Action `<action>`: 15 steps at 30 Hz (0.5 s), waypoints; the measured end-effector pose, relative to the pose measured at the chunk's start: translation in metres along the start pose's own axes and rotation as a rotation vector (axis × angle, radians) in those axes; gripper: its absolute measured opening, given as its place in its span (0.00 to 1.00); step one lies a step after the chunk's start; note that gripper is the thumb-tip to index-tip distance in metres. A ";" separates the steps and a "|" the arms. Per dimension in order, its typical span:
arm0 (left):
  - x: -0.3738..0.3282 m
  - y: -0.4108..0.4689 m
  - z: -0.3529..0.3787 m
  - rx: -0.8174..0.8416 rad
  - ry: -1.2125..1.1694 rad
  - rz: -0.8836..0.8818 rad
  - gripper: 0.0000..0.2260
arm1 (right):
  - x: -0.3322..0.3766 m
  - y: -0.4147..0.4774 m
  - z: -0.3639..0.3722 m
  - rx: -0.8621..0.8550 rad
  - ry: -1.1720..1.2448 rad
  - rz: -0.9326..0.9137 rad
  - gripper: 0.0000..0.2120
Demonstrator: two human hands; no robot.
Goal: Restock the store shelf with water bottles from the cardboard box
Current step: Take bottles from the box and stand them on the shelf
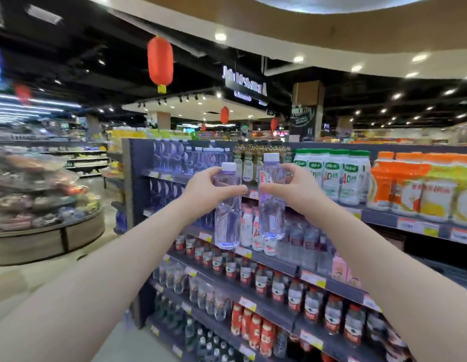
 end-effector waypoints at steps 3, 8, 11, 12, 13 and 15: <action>0.031 0.023 -0.042 0.008 0.009 0.013 0.46 | 0.015 0.032 0.056 0.024 -0.016 0.011 0.40; 0.092 0.082 -0.114 0.020 -0.002 0.002 0.48 | 0.040 0.098 0.142 0.021 0.014 0.017 0.43; 0.130 0.122 -0.149 0.023 0.001 -0.018 0.49 | 0.051 0.138 0.188 0.009 0.061 0.032 0.41; 0.143 0.135 -0.159 0.023 0.005 -0.024 0.49 | 0.054 0.150 0.202 0.004 0.064 0.034 0.40; 0.155 0.147 -0.168 0.022 0.007 -0.030 0.49 | 0.054 0.164 0.215 -0.003 0.061 0.041 0.40; 0.180 0.172 -0.184 0.007 0.001 -0.043 0.49 | 0.052 0.189 0.237 -0.012 0.056 0.056 0.41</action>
Point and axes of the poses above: each hand's wrist, its own y-axis towards the middle knuckle, its own z-axis out of the palm, x = y × z, the point moved 10 cm from there along y, towards the middle knuckle
